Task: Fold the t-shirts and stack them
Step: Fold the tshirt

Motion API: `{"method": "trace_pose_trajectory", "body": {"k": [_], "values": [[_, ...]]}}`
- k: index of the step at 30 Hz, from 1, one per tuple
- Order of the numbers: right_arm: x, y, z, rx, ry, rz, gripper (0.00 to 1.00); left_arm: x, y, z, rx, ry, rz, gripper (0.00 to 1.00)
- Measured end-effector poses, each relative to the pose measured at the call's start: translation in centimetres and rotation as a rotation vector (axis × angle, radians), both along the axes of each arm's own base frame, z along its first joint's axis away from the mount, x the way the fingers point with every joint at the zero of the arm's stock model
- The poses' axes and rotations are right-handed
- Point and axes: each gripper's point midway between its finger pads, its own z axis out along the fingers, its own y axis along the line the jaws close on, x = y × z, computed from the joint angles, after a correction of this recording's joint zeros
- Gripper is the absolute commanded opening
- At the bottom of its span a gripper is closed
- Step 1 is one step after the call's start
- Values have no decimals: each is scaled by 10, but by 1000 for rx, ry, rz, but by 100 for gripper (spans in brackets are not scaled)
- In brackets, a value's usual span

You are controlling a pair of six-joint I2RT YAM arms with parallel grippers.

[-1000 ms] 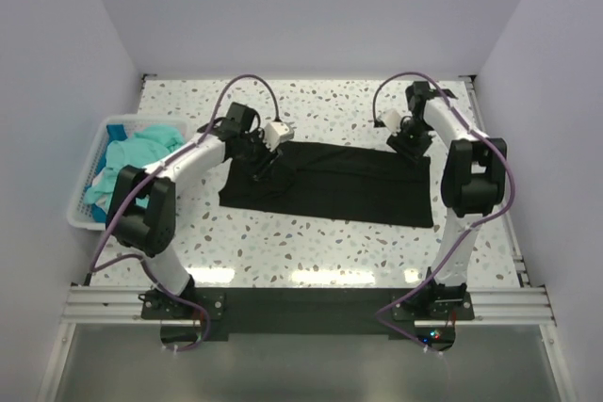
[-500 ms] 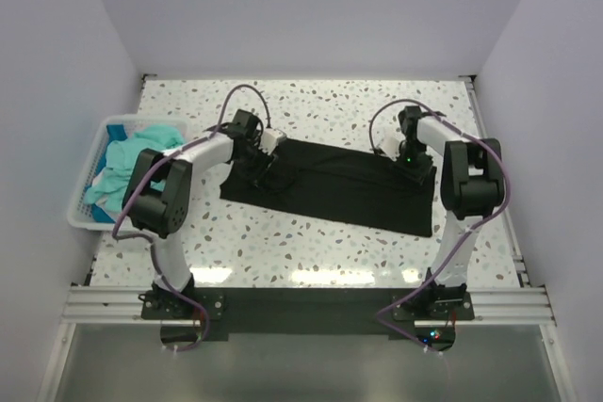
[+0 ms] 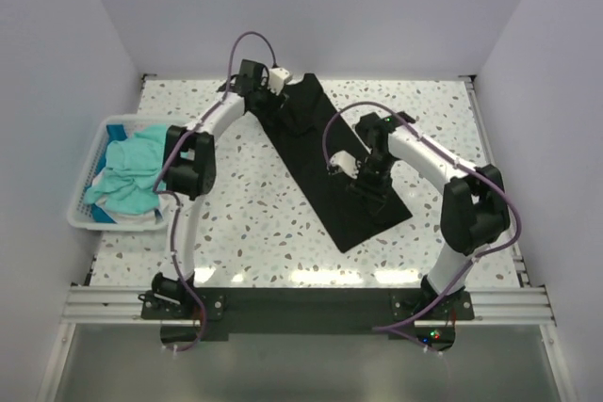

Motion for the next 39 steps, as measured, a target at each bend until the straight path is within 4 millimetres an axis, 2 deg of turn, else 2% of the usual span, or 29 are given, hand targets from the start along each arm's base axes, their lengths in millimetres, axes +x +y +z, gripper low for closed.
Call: {"method": "trace_pose_trajectory", "body": {"k": [1,2,5,9,11,13,16,19,22,24,27,33,36,39], "values": [[7,5,8,26,-14,-12,41,-6,2,5,-9,-13,3,70],[20,11,19,67,-50,-36,41,-24,8,15,-17,-6,4,70],[32,5,20,55,-81,-63,38,-42,6,51,-69,-56,-5,68],[41,-6,-5,-23,-74,-71,32,-60,-14,115,-160,-139,-48,63],[47,-10,-24,-66,-63,-71,31,-72,-28,130,-204,-145,-74,61],[51,-14,-42,-104,-51,-67,28,-87,-38,126,-232,-112,-94,61],[51,-18,-61,-141,-30,-60,24,-111,-45,94,-242,-10,-105,61],[48,-21,-64,-162,-22,-55,22,-135,-38,60,-223,101,-89,60],[36,-16,-65,-174,-12,-24,22,-150,-32,43,-205,167,-76,59],[19,-8,-65,-179,13,22,23,-155,-30,37,-196,191,-72,59],[-9,17,-64,-169,65,100,23,-164,-27,29,-192,228,-73,59],[-55,89,-63,-66,160,201,27,-182,-22,16,-184,299,-82,57],[-61,123,-58,21,189,208,35,-184,-24,17,-194,307,-89,56],[-47,147,-41,110,185,185,41,-185,-26,16,-204,319,-97,55]]}}
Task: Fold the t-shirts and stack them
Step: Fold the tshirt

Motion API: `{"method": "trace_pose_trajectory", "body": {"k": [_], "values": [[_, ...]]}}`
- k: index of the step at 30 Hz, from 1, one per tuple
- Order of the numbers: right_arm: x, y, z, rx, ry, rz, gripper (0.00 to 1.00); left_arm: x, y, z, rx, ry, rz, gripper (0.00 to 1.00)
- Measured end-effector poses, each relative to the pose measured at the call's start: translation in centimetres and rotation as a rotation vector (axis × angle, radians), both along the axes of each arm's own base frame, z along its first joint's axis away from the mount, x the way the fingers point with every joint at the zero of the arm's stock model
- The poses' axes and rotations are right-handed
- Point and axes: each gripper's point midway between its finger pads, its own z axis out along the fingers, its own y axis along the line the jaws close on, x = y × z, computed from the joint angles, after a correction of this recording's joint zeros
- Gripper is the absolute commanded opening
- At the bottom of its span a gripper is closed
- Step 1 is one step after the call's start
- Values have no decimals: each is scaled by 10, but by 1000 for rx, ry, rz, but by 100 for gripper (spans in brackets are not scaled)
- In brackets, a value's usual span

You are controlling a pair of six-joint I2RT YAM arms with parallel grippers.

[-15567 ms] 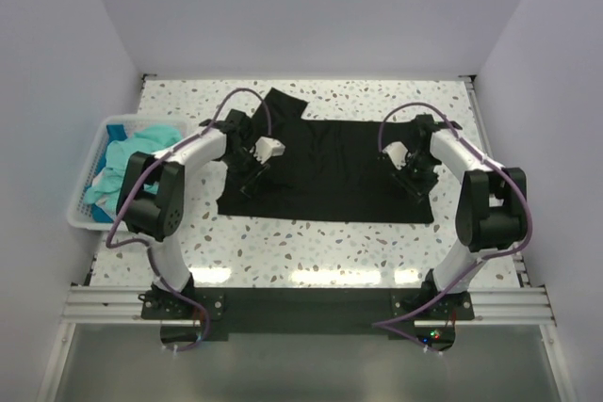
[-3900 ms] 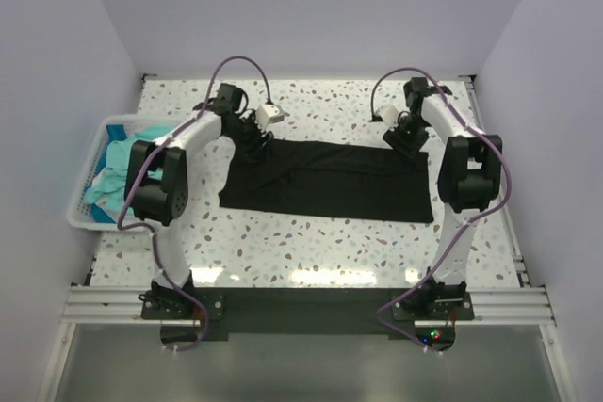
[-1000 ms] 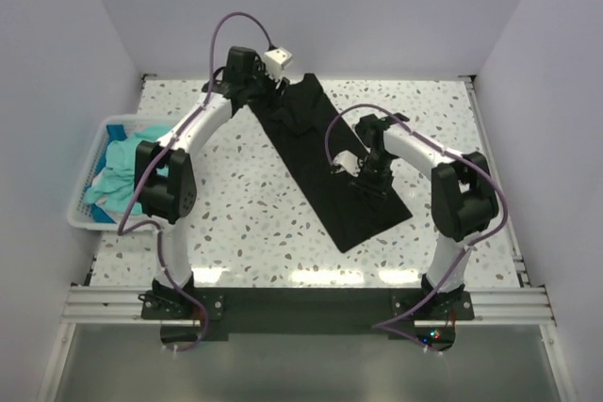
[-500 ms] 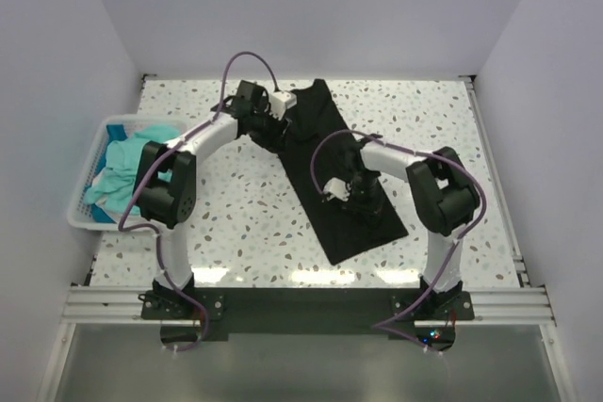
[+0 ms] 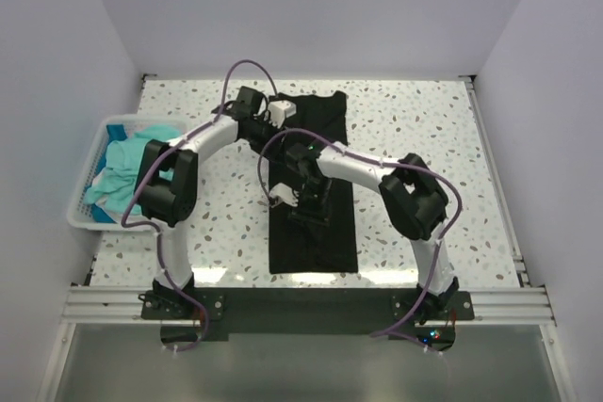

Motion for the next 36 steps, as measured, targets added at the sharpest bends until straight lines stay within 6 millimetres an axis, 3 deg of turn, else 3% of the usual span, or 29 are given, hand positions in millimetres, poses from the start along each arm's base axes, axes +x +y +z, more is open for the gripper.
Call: {"method": "trace_pose_trajectory", "body": {"k": [4,8,11,14,20,27,32,36], "values": [[40,13,34,123,-16,-105,42,5,-5,-10,-9,21,-9,54],[100,-4,55,179,-99,-255,37,5,-5,-27,4,55,-8,53],[143,-24,53,155,-188,-359,36,8,-5,-35,6,68,-4,52],[179,-37,34,104,-271,-428,36,15,-4,-35,2,62,6,52],[207,-46,-17,-13,-351,-486,35,21,-2,-36,-22,70,16,52],[239,-47,-18,-16,-444,-552,35,40,-3,-36,-54,52,29,52],[269,-46,-16,17,-491,-609,38,63,1,-36,-68,22,45,52],[275,-44,-15,41,-498,-638,40,82,4,-34,-69,-15,50,54]]}}
